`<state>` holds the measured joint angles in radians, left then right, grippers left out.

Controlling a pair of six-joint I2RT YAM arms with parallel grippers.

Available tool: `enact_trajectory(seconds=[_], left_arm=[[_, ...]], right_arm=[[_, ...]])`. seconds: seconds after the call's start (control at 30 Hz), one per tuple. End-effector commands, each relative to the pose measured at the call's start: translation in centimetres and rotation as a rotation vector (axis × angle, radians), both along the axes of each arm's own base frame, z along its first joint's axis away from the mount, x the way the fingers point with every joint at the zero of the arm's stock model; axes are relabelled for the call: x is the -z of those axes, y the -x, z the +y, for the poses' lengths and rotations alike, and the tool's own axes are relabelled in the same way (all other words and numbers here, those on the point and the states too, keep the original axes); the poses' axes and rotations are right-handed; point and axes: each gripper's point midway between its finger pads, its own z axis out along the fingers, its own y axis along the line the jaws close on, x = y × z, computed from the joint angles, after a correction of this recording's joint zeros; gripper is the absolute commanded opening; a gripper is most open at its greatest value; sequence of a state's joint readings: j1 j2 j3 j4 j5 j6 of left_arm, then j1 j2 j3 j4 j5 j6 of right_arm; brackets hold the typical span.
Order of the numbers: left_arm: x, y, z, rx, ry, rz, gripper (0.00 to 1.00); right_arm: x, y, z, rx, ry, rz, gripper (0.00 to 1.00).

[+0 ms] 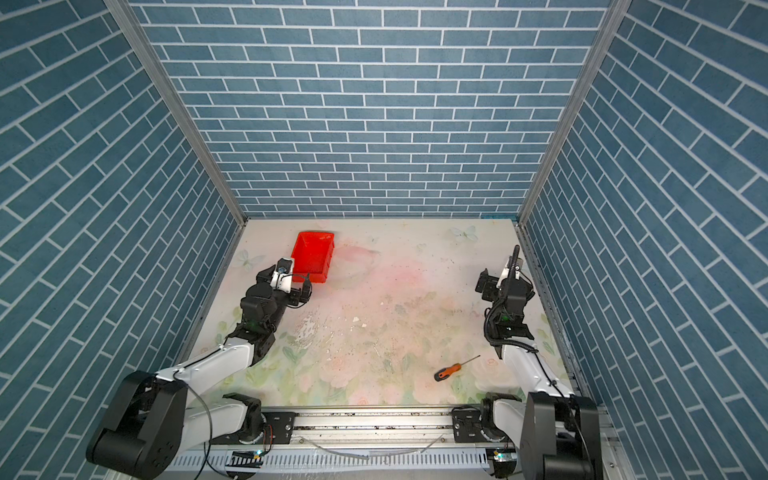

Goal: Put the screwdriver in the bin
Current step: 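Move the right gripper toward the orange screwdriver while the left arm extends inward, then grasp the orange screwdriver handle with the right gripper and lift it upright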

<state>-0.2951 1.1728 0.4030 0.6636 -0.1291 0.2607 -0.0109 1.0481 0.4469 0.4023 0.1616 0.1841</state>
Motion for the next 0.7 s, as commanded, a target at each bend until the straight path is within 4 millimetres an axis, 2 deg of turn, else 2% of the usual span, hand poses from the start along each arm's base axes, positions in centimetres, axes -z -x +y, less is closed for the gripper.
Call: enact_trajectory(seconds=[0.0, 0.17, 0.4, 0.5, 0.67], left_arm=[[-0.2, 1.4, -3.8, 0.134, -0.071, 0.036, 1.0], [-0.3, 4.7, -10.2, 0.337, -0.053, 0.035, 1.0], [0.6, 10.2, -17.9, 0.658, -0.077, 0.064, 1.0], [1.1, 12.8, -20.3, 0.786, -0.105, 0.082, 1.0], [2.5, 16.6, -23.3, 0.966, -0.163, 0.095, 1.0]], right_arm=[[0.1, 2.1, 0.2, 0.048, -0.129, 0.078, 0.99], [1.7, 6.4, 0.0, 0.172, -0.242, 0.254, 0.99], [4.0, 12.9, 1.9, 0.244, -0.378, 0.495, 0.99], [5.5, 15.1, 3.0, 0.257, -0.432, 0.607, 0.97], [8.2, 17.8, 5.9, 0.256, -0.579, 0.764, 0.92]])
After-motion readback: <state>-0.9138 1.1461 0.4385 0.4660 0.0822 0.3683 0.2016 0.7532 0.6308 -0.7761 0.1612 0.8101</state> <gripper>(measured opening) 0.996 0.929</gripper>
